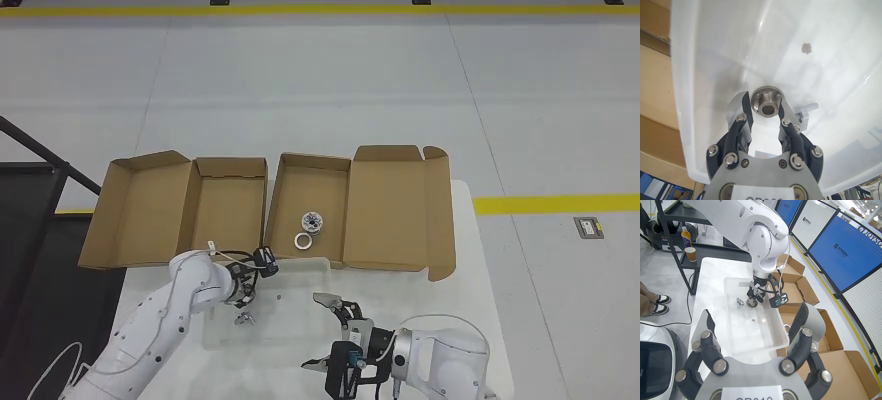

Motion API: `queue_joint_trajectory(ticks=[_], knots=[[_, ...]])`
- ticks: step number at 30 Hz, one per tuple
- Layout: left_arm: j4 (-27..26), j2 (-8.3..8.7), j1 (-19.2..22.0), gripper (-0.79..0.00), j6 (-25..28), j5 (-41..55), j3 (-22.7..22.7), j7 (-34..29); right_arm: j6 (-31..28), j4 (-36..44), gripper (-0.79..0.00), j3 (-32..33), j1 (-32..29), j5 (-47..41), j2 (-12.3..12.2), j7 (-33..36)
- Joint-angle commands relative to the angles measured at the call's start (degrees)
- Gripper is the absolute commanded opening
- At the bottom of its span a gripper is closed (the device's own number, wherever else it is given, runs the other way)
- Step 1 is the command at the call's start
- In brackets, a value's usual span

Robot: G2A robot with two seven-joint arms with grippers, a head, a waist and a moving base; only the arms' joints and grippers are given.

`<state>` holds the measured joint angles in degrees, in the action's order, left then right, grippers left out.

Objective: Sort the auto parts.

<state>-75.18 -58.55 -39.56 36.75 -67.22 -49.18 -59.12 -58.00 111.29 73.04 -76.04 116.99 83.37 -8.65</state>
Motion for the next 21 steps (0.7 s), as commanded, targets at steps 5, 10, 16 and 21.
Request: queue_joint_trajectory(ticks=[5,10,16,21], knots=[[1.26,-0.41,0.59,-0.489,0.02,-0.09,0.72,0.17,0.0,0.0,0.0,0.0,0.0,0.02,0.0,-0.01],[1.66,-0.58,0.82,-0.708,0.18,-0.02,0.84,0.21,0.0,0.0,0.0,0.0,0.0,0.02,0.0,-0.01],[-0.47,-0.07,-0.11,-0.785,1.36,0.81,-0.78,0.54,0.0,0.0,0.0,0.0,0.0,0.02,0.0,-0.01],[-7.85,1.45,-3.55,-0.785,3.58,1.47,-4.31,0.01,0.0,0.0,0.0,0.0,0.0,0.02,0.0,-0.01]])
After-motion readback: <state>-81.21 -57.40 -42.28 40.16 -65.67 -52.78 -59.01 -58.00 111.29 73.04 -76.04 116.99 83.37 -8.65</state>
